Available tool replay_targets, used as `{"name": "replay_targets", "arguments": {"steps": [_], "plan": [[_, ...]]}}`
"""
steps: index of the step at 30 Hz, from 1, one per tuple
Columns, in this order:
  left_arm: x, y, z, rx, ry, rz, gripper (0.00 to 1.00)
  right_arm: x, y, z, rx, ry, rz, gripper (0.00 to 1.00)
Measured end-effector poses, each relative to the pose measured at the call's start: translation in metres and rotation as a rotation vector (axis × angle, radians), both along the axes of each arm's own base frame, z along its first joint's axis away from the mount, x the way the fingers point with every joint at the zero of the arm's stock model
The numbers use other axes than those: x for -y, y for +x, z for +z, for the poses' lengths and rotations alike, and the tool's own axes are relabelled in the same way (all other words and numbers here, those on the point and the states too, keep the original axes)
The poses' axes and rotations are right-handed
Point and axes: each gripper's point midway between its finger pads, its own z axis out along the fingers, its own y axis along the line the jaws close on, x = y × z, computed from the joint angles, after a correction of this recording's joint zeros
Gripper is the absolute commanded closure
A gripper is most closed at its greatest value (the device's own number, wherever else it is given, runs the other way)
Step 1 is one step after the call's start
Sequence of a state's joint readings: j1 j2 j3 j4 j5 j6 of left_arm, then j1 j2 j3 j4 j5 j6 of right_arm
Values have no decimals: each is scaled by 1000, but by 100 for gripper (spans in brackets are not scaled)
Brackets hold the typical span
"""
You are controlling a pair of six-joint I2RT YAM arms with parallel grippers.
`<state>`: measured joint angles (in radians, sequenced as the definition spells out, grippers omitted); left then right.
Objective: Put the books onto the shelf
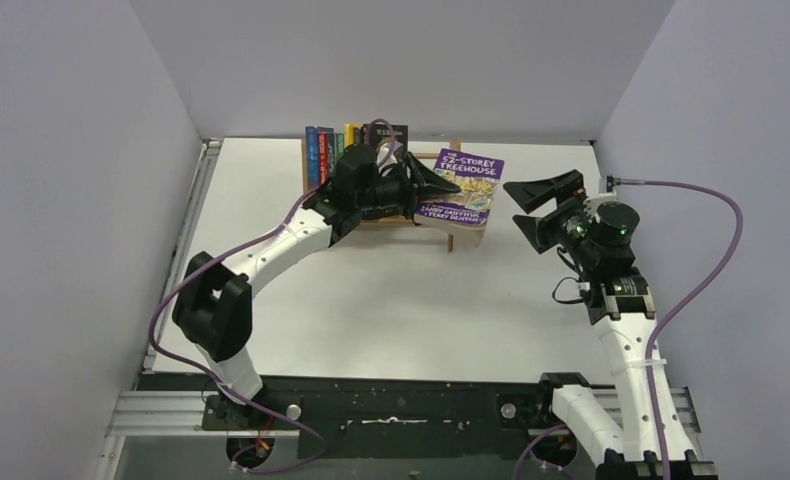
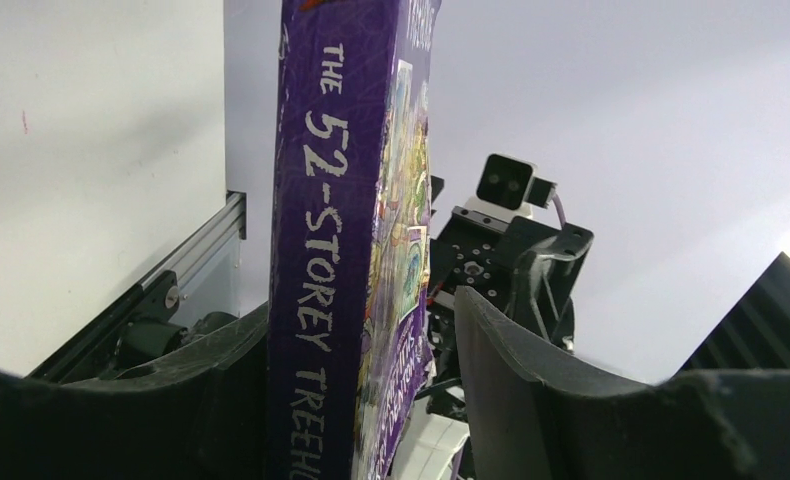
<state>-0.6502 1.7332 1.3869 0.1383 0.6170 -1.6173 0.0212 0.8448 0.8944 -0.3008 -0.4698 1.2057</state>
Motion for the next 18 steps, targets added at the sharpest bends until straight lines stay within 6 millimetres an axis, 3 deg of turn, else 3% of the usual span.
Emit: {"name": "replay_targets", "arguments": {"steps": [5,14,18], "plan": [[-2,1,1,7,2,5,100,1,7,13,35,-12,-7,0],[-3,-1,12,16,-17,6,100,-27,28,-27,-93,10,87,0],[-4,-3,22,17,-42,10,100,-39,30,-25,-76,65,106,12]]}}
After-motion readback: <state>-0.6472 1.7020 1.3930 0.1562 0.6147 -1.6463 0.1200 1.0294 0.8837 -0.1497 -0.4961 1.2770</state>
